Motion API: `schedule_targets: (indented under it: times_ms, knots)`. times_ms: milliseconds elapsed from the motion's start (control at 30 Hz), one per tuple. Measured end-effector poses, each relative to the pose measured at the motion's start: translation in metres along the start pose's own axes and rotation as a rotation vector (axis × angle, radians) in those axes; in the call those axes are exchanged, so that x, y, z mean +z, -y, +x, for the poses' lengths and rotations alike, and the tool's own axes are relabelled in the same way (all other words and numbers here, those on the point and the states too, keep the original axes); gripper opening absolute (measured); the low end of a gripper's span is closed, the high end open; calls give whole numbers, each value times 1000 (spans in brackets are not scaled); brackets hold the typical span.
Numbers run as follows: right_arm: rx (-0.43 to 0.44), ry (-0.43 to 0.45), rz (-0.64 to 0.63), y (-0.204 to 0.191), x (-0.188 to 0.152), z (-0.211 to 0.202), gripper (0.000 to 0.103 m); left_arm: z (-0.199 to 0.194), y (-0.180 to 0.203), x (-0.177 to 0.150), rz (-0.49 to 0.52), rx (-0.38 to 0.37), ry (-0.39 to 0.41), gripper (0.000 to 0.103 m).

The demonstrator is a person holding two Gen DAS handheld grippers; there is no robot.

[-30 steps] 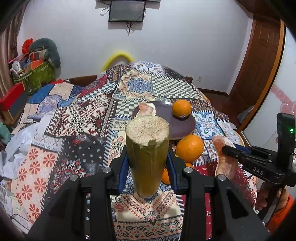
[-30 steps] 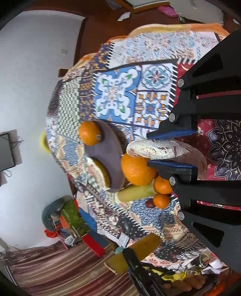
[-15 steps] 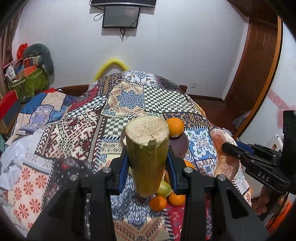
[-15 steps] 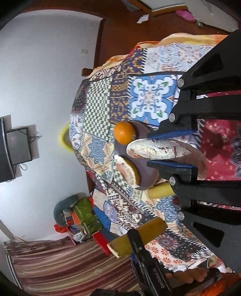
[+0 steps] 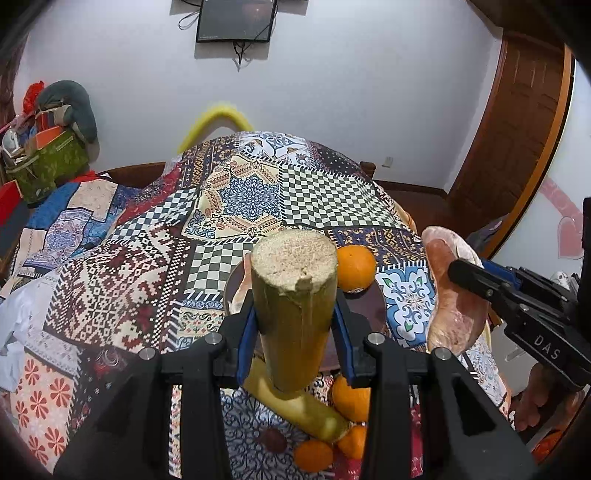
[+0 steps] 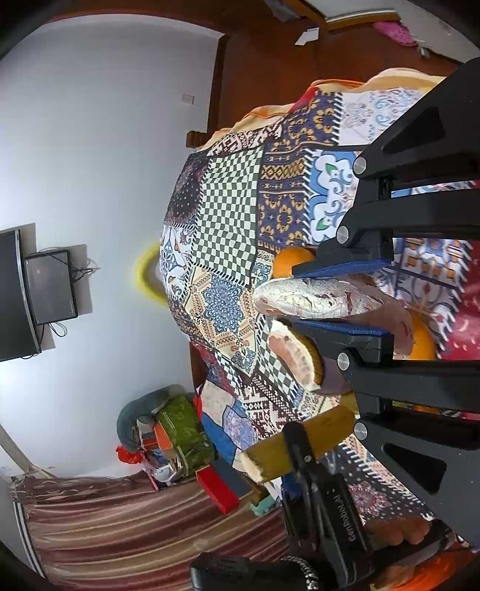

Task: Organize fruits
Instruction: 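Carry the bamboo shoot with the left tool while the right tool carries the pomelo slice over the plate, then lower the bamboo shoot and pomelo slice onto the plate and open both tools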

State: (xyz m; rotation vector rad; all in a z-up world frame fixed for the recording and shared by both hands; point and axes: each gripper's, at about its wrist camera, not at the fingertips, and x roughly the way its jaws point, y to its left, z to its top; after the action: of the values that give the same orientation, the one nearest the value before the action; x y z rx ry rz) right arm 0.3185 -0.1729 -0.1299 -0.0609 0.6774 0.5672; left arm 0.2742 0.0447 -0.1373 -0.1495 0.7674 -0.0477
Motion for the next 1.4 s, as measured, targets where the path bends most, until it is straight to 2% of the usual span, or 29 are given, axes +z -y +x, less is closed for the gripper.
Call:
schedule_targets:
  times_ms: [933,1267,1400]
  knots:
    - [32,-55,-9,16,6,49,21,108,2,22,24,-29,-164,37]
    - [25,-64,-21,20,8,53,21,134,-4,28,-8,-36,-213,37]
    - [22,-74,-35,18,10,57,21,132,-1,28,10,-18,-198,37]
